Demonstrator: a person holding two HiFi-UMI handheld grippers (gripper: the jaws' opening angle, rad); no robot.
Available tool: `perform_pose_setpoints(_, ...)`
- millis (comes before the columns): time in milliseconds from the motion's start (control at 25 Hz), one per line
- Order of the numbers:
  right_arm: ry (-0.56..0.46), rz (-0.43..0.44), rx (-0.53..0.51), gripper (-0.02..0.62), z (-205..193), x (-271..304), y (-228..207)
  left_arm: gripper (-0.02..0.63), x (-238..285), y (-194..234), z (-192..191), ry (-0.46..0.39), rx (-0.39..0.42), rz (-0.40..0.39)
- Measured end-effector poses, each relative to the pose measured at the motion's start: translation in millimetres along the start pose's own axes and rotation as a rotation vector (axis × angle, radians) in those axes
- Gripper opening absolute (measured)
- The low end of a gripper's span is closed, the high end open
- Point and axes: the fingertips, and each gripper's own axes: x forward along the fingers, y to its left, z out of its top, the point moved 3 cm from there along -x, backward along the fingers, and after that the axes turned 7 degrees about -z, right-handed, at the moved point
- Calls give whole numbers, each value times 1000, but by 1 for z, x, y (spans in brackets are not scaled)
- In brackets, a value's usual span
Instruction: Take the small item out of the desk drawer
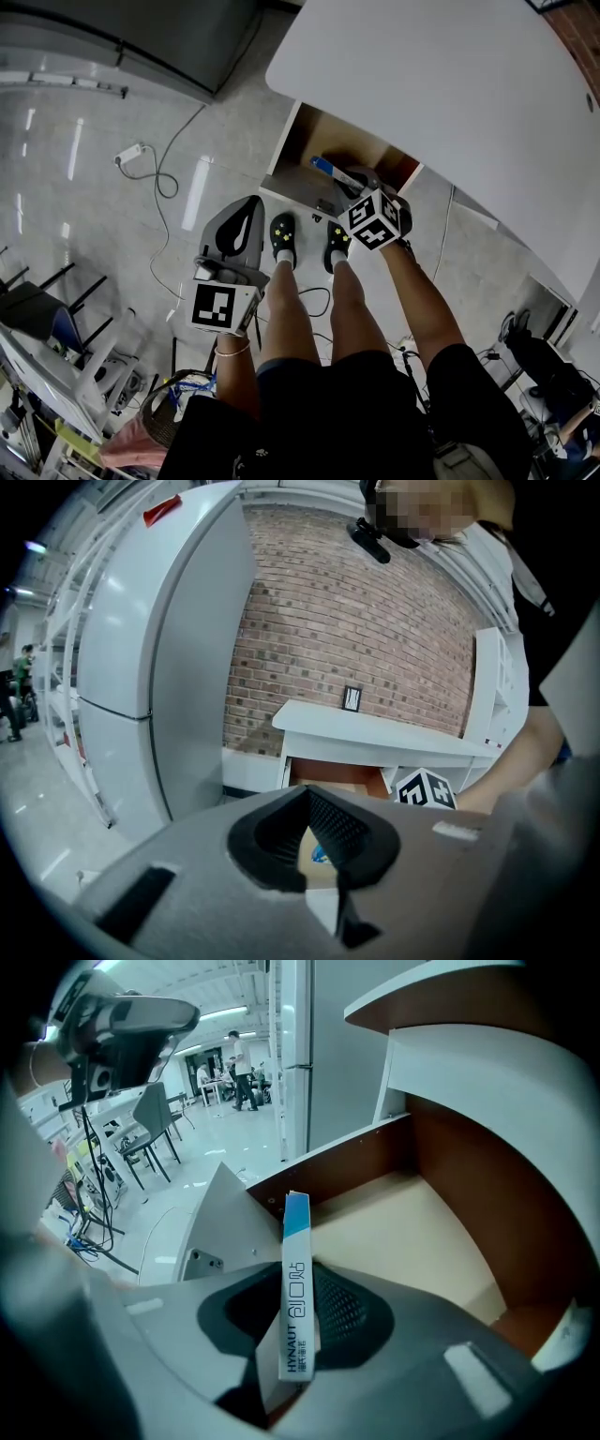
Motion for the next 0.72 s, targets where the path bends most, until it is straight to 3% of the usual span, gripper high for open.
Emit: perform_pose_setpoints(720,-72,-53,102,104,13,-48,-10,-3,-6,-12,23,-7,31,-24)
